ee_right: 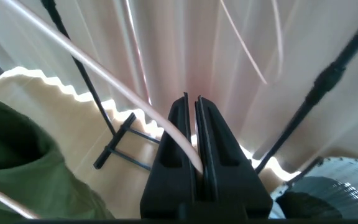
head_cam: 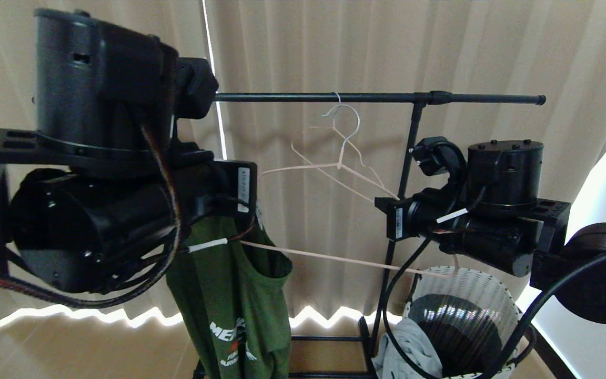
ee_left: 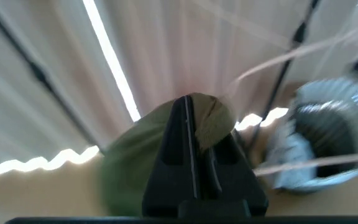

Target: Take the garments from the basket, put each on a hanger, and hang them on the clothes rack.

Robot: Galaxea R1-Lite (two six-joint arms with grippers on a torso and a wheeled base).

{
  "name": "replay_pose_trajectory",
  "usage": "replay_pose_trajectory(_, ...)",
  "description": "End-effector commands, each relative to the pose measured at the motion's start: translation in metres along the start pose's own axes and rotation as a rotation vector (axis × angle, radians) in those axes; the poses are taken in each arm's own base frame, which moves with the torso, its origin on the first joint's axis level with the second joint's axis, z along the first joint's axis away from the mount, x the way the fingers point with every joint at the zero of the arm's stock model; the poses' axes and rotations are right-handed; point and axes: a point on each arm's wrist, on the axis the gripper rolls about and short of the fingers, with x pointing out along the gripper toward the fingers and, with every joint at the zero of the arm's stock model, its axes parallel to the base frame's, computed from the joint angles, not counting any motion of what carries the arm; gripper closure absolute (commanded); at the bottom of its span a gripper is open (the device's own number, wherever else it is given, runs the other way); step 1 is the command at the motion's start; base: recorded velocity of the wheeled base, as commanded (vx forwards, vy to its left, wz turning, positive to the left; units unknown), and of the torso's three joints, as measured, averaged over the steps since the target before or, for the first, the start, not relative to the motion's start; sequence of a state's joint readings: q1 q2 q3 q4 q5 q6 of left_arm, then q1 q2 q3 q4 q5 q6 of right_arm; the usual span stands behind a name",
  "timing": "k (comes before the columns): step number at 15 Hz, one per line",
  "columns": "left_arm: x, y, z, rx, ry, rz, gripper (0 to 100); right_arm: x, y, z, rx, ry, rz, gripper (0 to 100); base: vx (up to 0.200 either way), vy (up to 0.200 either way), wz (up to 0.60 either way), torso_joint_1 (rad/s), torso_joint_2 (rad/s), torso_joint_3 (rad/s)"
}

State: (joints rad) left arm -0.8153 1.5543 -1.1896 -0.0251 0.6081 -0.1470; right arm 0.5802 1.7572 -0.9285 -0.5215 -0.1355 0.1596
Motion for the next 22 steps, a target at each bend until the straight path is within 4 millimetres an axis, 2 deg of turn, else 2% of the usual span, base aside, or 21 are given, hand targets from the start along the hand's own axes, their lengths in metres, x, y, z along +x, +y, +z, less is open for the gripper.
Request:
replay_pose_trajectory(1, 0.021, -0.026, 0.003, -0.026, 0.006, -0.024, 100, 0.004, 0.011, -0.003, -0.012, 0.008, 0.03, 100, 0.0, 0.0, 0.0, 0.0, 0.0, 0.0)
replay_pose_trajectory(6, 0.038, -0.035, 0.008, -0.079, -0.003, -0.006, 100, -0.001, 0.033, -0.004, -0.028, -0.001, 0.083, 100, 0.0, 0.0, 0.0, 0.0, 0.0, 0.0)
replay_pose_trajectory(8, 0.049, -0.023, 0.009, -0.09, -0.014, 0.096, 100, -0.007, 0.038, -0.006, -0.031, 0.011, 0.102, 100, 0.0, 0.0, 0.0, 0.0, 0.0, 0.0)
replay_pose_trajectory(12, 0.065, -0.002, 0.011, -0.117, -0.03, 0.178, 100, -0.025, 0.044, -0.008, 0.003, 0.017, 0.138, 100, 0.0, 0.0, 0.0, 0.0, 0.0, 0.0)
replay_pose_trajectory(17, 0.076, 0.008, 0.01, -0.132, -0.036, 0.215, 100, -0.049, 0.055, -0.012, 0.078, 0.12, 0.178, 100, 0.0, 0.0, 0.0, 0.0, 0.0, 0.0)
replay_pose_trajectory(20, 0.075, 0.009, 0.01, -0.131, -0.036, 0.217, 100, -0.046, 0.054, -0.015, 0.097, 0.149, 0.158, 100, 0.0, 0.0, 0.0, 0.0, 0.0, 0.0)
replay_pose_trajectory(22, 0.08, 0.021, 0.011, -0.125, -0.032, 0.253, 100, -0.042, 0.04, -0.014, 0.116, 0.157, 0.101, 100, 0.0, 0.0, 0.0, 0.0, 0.0, 0.0)
